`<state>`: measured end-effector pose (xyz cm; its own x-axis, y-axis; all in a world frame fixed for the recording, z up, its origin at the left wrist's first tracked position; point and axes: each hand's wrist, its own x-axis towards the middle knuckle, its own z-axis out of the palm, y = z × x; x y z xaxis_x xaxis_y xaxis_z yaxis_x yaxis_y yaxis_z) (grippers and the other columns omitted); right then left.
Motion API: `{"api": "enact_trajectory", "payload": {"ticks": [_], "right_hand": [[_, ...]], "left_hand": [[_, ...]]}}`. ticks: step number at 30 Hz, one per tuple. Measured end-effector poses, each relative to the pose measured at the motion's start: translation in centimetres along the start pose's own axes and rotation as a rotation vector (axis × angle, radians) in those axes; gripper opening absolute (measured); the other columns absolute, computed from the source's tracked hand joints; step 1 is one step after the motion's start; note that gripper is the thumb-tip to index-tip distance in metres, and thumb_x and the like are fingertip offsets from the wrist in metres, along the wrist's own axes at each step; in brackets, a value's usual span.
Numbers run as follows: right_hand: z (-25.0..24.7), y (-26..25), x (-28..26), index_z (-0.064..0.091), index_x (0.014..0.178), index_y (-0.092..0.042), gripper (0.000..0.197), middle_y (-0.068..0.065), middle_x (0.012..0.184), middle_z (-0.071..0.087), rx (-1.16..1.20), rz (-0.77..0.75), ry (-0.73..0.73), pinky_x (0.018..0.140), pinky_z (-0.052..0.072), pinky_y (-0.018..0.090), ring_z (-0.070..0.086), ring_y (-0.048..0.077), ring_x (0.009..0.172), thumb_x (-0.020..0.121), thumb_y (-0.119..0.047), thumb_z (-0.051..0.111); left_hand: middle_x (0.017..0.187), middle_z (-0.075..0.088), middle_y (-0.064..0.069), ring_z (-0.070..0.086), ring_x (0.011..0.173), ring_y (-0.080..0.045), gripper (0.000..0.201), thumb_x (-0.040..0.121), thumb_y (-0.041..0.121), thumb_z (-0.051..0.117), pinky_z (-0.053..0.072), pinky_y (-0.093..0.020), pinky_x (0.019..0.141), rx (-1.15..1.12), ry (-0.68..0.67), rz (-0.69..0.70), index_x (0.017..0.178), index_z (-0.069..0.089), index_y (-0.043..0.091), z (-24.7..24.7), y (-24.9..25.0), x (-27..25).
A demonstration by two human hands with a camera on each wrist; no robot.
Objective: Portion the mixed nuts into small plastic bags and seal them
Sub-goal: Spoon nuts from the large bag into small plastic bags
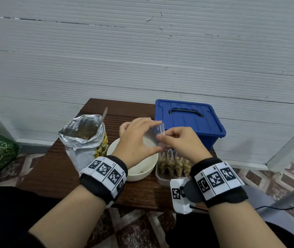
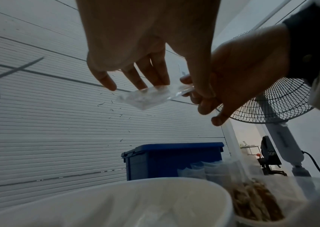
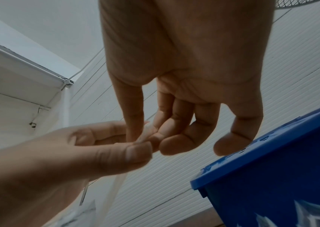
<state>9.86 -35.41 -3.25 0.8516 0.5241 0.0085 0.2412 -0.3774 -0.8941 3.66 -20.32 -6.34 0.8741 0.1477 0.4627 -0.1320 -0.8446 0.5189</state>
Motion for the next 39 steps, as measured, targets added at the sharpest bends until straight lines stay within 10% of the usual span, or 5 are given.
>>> {"api": "enact_trajectory", "payload": {"ticks": [7, 16, 39], "right_hand": [[-0.5, -0.6, -0.2, 0.073, 0.092, -0.009, 0.034, 0.008, 0.076, 0.072, 0.193, 0.124, 0.027, 0.05, 0.042, 0.006, 0.061, 0.009, 0.063, 0.094, -0.038, 0.054], [-0.5, -0.1, 0.3, 0.072, 0.071, -0.019, 0.018, -0.005, 0.069, 0.072, -0.014, 0.015, 0.088, 0.06, 0.047, 0.01, 0.061, 0.0, 0.061, 0.088, -0.022, 0.066], [3.1, -3.6, 2.6, 0.069, 0.082, -0.016, 0.029, 0.0, 0.068, 0.07, 0.04, -0.122, 0.163, 0.074, 0.049, 0.024, 0.06, 0.004, 0.062, 0.098, -0.03, 0.05]], "left_hand": [[0.108, 0.059, 0.027, 0.053, 0.108, 0.006, 0.051, 0.062, 0.051, 0.082, 0.038, -0.048, 0.102, -0.242, 0.073, -0.057, 0.107, 0.06, 0.041, 0.1, -0.2, -0.1], [0.094, 0.069, 0.016, 0.06, 0.093, 0.007, 0.033, 0.066, 0.029, 0.086, 0.043, -0.005, 0.08, -0.363, 0.091, -0.116, 0.095, 0.073, 0.023, -0.6, 0.5, -0.3], [0.093, 0.07, 0.018, 0.063, 0.085, 0.009, 0.035, 0.067, 0.024, 0.085, 0.046, -0.007, 0.075, -0.414, 0.204, -0.176, 0.099, 0.071, 0.026, -6.3, -2.2, -0.8]]}}
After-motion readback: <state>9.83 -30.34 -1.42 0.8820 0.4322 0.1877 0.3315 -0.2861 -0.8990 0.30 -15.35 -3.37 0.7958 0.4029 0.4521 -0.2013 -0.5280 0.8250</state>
